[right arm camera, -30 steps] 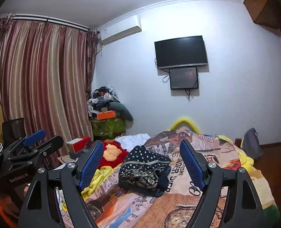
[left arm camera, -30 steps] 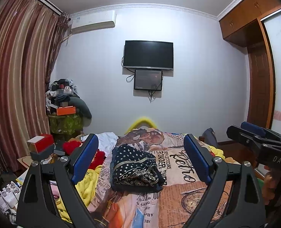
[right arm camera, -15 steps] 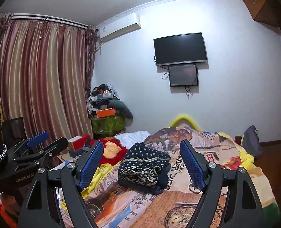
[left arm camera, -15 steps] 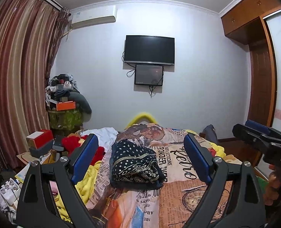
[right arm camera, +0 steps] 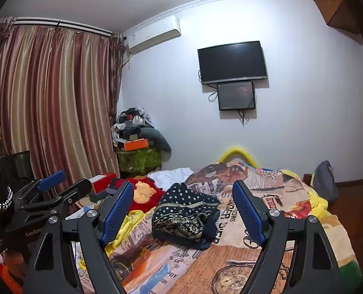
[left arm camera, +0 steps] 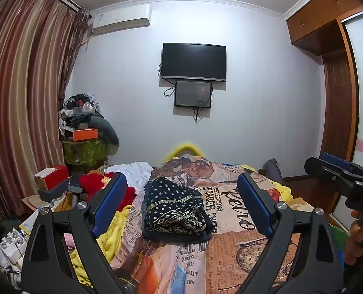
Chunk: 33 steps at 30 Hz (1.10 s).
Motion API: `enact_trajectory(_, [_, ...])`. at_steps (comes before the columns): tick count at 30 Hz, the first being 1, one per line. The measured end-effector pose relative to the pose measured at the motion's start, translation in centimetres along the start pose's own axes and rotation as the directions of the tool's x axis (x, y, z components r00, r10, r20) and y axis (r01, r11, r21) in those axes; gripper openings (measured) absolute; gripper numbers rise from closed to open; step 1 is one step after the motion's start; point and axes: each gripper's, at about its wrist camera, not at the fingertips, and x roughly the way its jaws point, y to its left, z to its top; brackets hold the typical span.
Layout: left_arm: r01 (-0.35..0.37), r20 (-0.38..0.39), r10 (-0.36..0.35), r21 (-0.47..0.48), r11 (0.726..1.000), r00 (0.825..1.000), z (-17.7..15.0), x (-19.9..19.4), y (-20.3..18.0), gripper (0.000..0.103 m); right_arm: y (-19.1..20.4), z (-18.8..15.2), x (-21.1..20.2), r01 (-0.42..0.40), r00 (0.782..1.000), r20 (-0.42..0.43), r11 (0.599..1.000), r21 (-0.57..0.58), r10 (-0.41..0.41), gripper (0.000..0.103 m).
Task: Fold large clothes
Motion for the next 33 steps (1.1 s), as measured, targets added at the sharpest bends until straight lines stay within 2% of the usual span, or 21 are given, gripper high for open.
enact_trajectory(19, [0.003,-0.001,-0.003,0.000,1.000,1.000,-0.2,0.0,-1.2,0.094,-0.1,-0.1,0.1,0.001,1.000,-0.007,1.000,0.012,-0.001,0.081])
enact_trajectory(33, [0.009,-0.003,-0.009,-0.007,1.000,1.000,-0.3,-0.1,-1.6,0.100,0.1,-0.4,0.3,0.000,1.000,-0.008,1.000,0.013,0.000,0.081])
